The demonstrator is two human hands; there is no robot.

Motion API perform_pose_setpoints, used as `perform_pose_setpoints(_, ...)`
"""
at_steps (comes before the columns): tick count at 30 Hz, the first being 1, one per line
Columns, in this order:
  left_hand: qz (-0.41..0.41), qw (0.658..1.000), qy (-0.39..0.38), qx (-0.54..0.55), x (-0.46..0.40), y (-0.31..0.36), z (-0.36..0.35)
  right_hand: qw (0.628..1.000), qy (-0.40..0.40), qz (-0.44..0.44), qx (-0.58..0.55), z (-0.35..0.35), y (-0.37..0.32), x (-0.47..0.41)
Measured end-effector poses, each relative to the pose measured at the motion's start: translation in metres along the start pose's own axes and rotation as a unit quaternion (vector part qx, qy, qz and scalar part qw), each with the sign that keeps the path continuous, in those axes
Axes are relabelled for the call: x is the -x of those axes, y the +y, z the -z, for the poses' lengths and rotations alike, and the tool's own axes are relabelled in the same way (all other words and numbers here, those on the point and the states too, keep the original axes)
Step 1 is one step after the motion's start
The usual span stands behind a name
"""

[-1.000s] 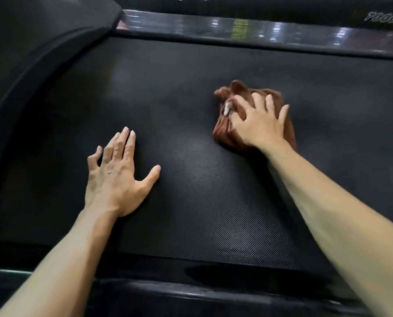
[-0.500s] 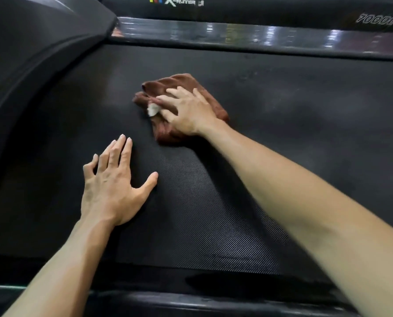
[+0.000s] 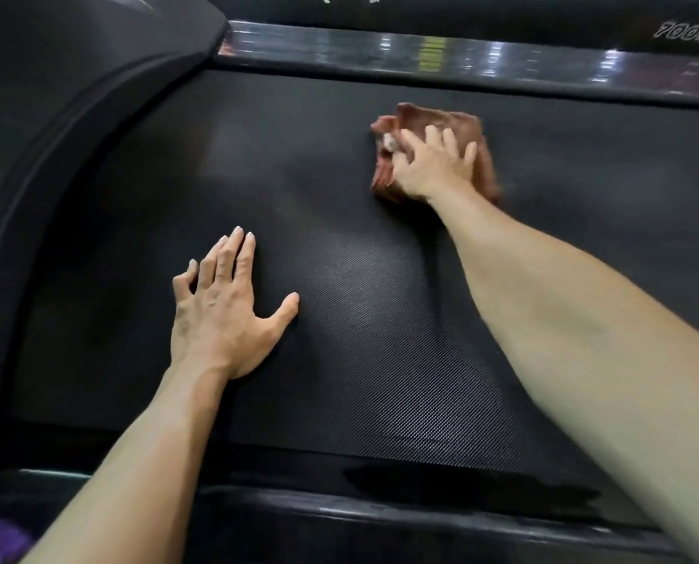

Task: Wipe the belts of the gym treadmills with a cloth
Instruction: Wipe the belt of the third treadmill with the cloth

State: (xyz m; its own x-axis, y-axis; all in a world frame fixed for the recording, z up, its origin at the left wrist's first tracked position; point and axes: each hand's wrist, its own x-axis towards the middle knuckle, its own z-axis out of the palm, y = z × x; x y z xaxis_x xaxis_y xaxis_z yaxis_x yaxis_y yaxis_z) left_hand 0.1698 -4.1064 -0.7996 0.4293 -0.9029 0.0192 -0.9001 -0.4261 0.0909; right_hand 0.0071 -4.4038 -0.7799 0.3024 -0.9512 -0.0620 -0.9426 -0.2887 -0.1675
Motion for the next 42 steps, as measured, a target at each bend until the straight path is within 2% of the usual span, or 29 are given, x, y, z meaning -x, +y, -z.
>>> perform_pose_setpoints(3, 0.002, 1.0, -0.004, -0.004, 0.001, 0.0, 0.002, 0.989, -0.017, 0.147, 0.0, -0.012, -0.048, 0.04)
perform_pose_setpoints(6, 0.002, 1.0, -0.007, -0.004, 0.001, -0.001, 0.003, 0.979, -0.025, 0.2, -0.036, -0.019, -0.036, 0.101)
perform_pose_setpoints(8, 0.003, 1.0, -0.008, -0.003, 0.001, 0.001, 0.004, 0.981, -0.005, 0.188, -0.043, -0.02, -0.001, 0.13)
perform_pose_setpoints(10, 0.004, 1.0, -0.006, 0.0, 0.001, 0.002, 0.003, 0.99, 0.012, 0.138, -0.035, -0.015, 0.034, 0.126)
perform_pose_setpoints(14, 0.004, 1.0, -0.008, -0.001, 0.002, 0.004, 0.003, 1.0, 0.002, -0.021, -0.016, 0.001, 0.063, 0.056)
perform_pose_setpoints(16, 0.004, 1.0, -0.006, -0.005, 0.002, 0.003, 0.002, 0.999, -0.01, -0.04, -0.021, 0.004, 0.052, 0.028)
perform_pose_setpoints(19, -0.001, 1.0, -0.009, -0.007, 0.001, 0.0, 0.003, 1.0, -0.024, -0.001, -0.015, -0.002, 0.019, 0.023)
perform_pose_setpoints(22, -0.003, 1.0, -0.011, -0.009, 0.001, 0.001, 0.003, 0.996, -0.038, 0.086, -0.006, -0.009, -0.002, 0.06)
perform_pose_setpoints(26, 0.003, 1.0, -0.014, -0.007, 0.001, 0.004, 0.004, 0.985, -0.021, 0.169, -0.012, -0.011, 0.024, 0.14)
perform_pose_setpoints(28, 0.005, 1.0, -0.013, -0.011, 0.001, 0.003, 0.004, 0.989, -0.025, 0.147, -0.01, -0.008, 0.044, 0.147)
perform_pose_setpoints(30, 0.004, 1.0, -0.013, -0.011, 0.0, 0.002, 0.004, 0.997, -0.019, 0.08, -0.01, -0.007, 0.051, 0.127)
perform_pose_setpoints(32, 0.002, 1.0, -0.009, -0.009, 0.001, 0.002, 0.004, 1.0, -0.013, 0.005, -0.016, -0.005, 0.045, 0.094)
perform_pose_setpoints(34, 0.001, 1.0, -0.006, -0.002, 0.001, 0.002, 0.003, 0.999, -0.014, -0.034, -0.026, -0.003, 0.03, 0.059)
perform_pose_setpoints(37, 0.0, 1.0, -0.008, 0.002, 0.0, 0.001, 0.003, 0.999, -0.024, -0.017, -0.014, -0.005, -0.001, 0.032)
perform_pose_setpoints(42, 0.003, 1.0, -0.009, 0.001, 0.0, 0.001, 0.003, 0.994, -0.027, 0.108, -0.006, -0.014, -0.032, 0.061)
